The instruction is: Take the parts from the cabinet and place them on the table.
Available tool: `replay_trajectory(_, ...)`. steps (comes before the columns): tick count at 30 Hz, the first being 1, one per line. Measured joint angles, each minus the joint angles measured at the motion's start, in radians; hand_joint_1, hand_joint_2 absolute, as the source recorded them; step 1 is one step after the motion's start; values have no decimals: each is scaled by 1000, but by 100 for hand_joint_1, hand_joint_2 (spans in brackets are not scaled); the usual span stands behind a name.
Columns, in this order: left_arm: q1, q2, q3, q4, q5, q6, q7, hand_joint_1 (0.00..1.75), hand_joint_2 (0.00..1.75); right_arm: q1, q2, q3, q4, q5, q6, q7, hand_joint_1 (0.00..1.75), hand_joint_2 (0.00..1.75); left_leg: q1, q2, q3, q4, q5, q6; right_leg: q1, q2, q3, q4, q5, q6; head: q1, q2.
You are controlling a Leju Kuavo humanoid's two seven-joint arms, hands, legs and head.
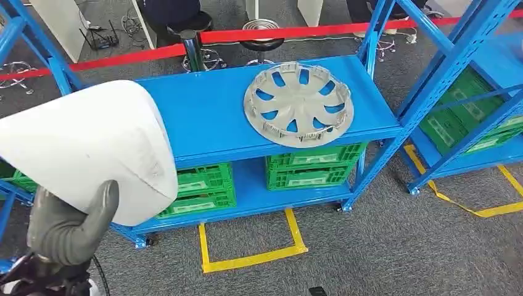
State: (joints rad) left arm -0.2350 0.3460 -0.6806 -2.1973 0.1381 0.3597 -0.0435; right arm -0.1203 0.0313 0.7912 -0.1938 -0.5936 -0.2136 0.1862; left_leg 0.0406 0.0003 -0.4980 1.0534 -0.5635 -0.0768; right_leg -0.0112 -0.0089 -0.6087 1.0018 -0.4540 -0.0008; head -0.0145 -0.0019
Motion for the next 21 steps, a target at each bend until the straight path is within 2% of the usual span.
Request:
replay_trajectory(1, 3, 0, 0, -1, -1, 0, -2, 175, 175, -1, 0, 2, -1, 0, -4, -4, 0, 175, -9, -4, 26, -40, -13, 14, 4, 2, -9, 15, 2, 8, -2, 0)
replay_trajectory(2, 4, 0, -1, -3, -2, 0, -5, 175, 175, -1, -1, 2, -1, -3, -12, -12, 0, 175, -8, -5, 21, -42, -24, 26, 5, 3, -13, 18, 8, 15, 3, 0)
replay_trajectory(4, 7, -2, -2, -3, -23, 4, -21, 175, 175, 2, -6, 2, -1, -26, -41, -46, 0, 175, -13, -6, 9, -37, -14, 48, 0, 4, -17, 13, 25, 29, 11, 0)
replay_trajectory(5, 8, -5, -3, -1, -38, 7, -27, 175, 175, 4, -13, 2, 0, -37, -51, -64, 0, 175, -10, -5, -3, -41, -3, 65, -4, 4, -21, 15, 21, 35, 12, 0)
replay_trajectory(6, 9, -9, -5, 1, -54, 9, -33, 175, 175, 5, -16, 2, -1, -48, -63, -82, 0, 175, -12, -4, -11, -41, 7, 75, -5, 5, -29, 35, -23, 39, 13, 0)
replay_trajectory(7, 10, -14, -7, 4, -67, 10, -38, 175, 175, 5, -19, 2, -1, -55, -77, -92, 0, 175, -14, -5, -22, -41, 17, 84, -5, 5, -42, 85, -82, 42, 21, 0)
replay_trajectory(8, 13, -18, -8, 7, -76, 11, -44, 175, 175, 4, -21, 2, -1, -55, -93, -103, 0, 175, -17, -7, -37, -40, 28, 88, -5, 5, -60, 161, -143, 44, 30, 0)
replay_trajectory(9, 17, -22, -10, 10, -82, 11, -50, 175, 175, 3, -25, 2, -1, -55, -116, -113, 0, 175, -21, -8, -53, -40, 40, 91, -5, 5, -76, 238, -188, 45, 35, 0)
replay_trajectory(10, 22, -26, -13, 14, -86, 11, -54, 175, 175, 2, -29, 2, -1, -55, -135, -120, 0, 175, -25, -9, -68, -39, 51, 93, -5, 5, -82, 293, -205, 43, 41, 0)
replay_trajectory(11, 26, -29, -16, 18, -86, 11, -60, 175, 175, 1, -33, 2, -1, -55, -142, -122, 0, 175, -30, -10, -82, -39, 63, 95, -3, 5, -72, 312, -192, 39, 44, 0)
replay_trajectory(12, 28, -32, -19, 23, -86, 11, -67, 175, 175, 0, -38, 2, -2, -55, -139, -122, 0, 175, -34, -11, -96, -38, 74, 96, 0, 5, -45, 290, -160, 31, 47, 0)
replay_trajectory(13, 28, -35, -23, 28, -86, 10, -74, 175, 175, 0, -43, 2, -2, -55, -133, -122, 0, 175, -39, -14, -108, -38, 84, 96, 5, 6, -2, 236, -124, 20, 50, 0)
replay_trajectory(14, 28, -38, -26, 32, -85, 7, -84, 175, 175, -1, -49, 2, -2, -56, -119, -122, 0, 175, -44, -16, -118, -39, 93, 96, 12, 7, 58, 149, -95, 5, 52, 0)
replay_trajectory(15, 28, -43, -27, 36, -82, 1, -91, 175, 175, -3, -59, 2, -2, -61, -105, -127, 0, 175, -41, -15, -123, -39, 102, 96, 25, 9, 128, 46, -92, -17, 50, 0)
replay_trajectory(16, 28, -46, -28, 39, -79, -2, -95, 175, 175, -4, -68, 2, -3, -69, -91, -134, 0, 175, -50, -17, -127, -38, 110, 91, 31, 4, 167, -29, -114, -31, 47, 0)
replay_trajectory(17, 27, -50, -30, 43, -76, -5, -98, 175, 175, -7, -69, 2, -5, -75, -82, -138, 0, 175, -47, -14, -131, -39, 120, 86, 32, 6, 176, -52, -117, -23, 46, 0)
replay_trajectory(19, 27, -53, -33, 50, -75, -11, -100, 175, 175, -8, -71, 1, -5, -79, -76, -143, 0, 175, -39, -10, -134, -43, 136, 75, 37, 8, 170, -52, -107, -25, 51, 0)
replay_trajectory(20, 27, -54, -34, 54, -74, -13, -102, 175, 175, -5, -71, 1, -5, -81, -73, -144, 0, 175, -44, -11, -139, -45, 143, 68, 33, 6, 166, -66, -89, -25, 52, 0)
replay_trajectory(21, 27, -55, -35, 59, -74, -15, -105, 175, 175, -5, -71, 1, -5, -86, -65, -143, 0, 175, -42, -7, -149, -30, 106, 66, 27, -1, 156, -72, -73, -24, 48, 0)
